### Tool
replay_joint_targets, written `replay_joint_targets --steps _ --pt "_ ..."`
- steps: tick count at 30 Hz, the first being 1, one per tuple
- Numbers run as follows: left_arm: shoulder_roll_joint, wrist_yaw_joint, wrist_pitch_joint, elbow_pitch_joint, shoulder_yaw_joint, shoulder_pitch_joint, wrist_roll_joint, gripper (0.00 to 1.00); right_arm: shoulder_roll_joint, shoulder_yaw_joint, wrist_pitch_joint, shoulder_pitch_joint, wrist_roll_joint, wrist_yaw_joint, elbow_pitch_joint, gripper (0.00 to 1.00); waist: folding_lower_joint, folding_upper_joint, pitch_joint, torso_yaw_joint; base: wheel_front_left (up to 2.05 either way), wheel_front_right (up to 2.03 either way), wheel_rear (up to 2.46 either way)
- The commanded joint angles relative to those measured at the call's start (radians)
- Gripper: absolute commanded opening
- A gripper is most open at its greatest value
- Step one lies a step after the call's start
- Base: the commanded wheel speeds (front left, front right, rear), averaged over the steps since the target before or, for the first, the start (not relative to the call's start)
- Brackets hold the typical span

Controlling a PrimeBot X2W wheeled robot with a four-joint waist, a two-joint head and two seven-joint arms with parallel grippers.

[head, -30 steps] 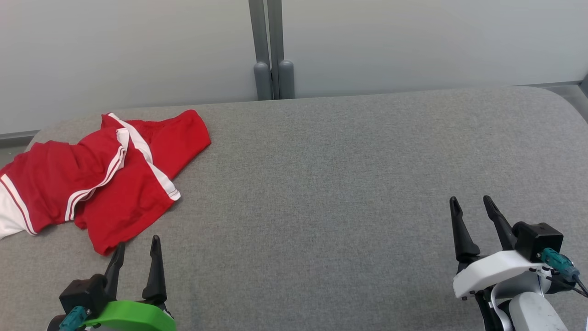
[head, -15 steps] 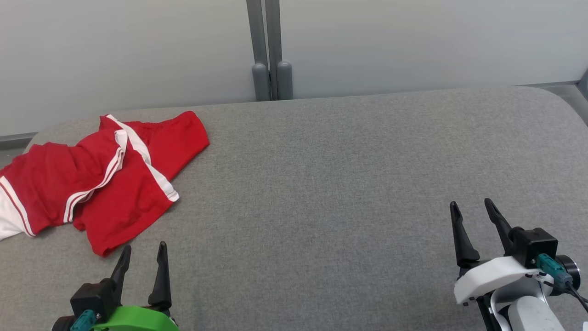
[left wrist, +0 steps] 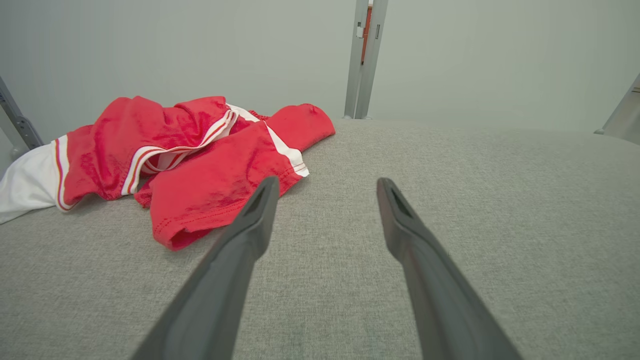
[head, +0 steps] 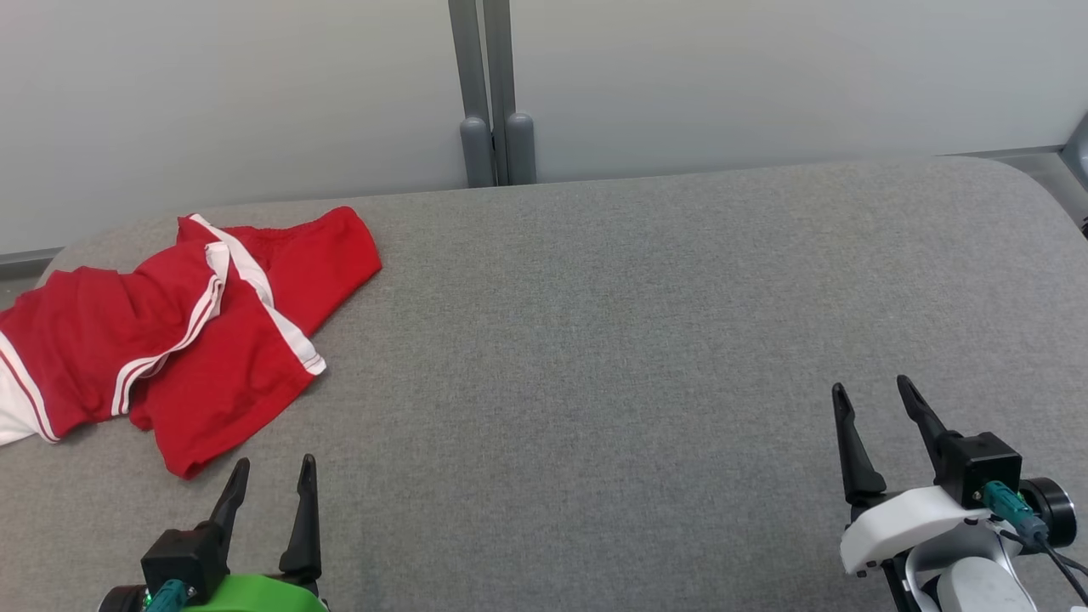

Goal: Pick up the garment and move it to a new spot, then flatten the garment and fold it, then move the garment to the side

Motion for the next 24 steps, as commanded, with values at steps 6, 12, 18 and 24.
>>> replay_joint_targets --steps 6,12,18,24 --pt "0.013 -0.003 -0.003 0.002 -0.001 -0.005 -0.002 1.00 0.001 -0.001 -0.004 0.005 0.013 0.000 0.004 1.00 0.0000 0.0000 0.005 -0.004 0.00 0.00 0.00" --pt "0.014 -0.003 -0.003 0.005 -0.008 -0.017 -0.002 1.00 0.001 -0.009 -0.004 0.011 0.017 0.000 -0.003 1.00 0.0000 0.0000 0.011 0.007 0.00 0.00 0.00" --pt "0.013 -0.003 -0.002 0.013 0.000 -0.024 -0.004 1.00 0.006 -0.002 -0.004 0.023 0.024 0.000 -0.012 1.00 0.0000 0.0000 0.008 0.065 0.00 0.00 0.00" --pt "-0.004 -0.003 -0.002 0.022 0.034 0.003 -0.001 1.00 0.016 0.039 -0.004 0.026 0.030 0.000 -0.005 1.00 0.0000 0.0000 -0.004 0.199 0.00 0.00 0.00"
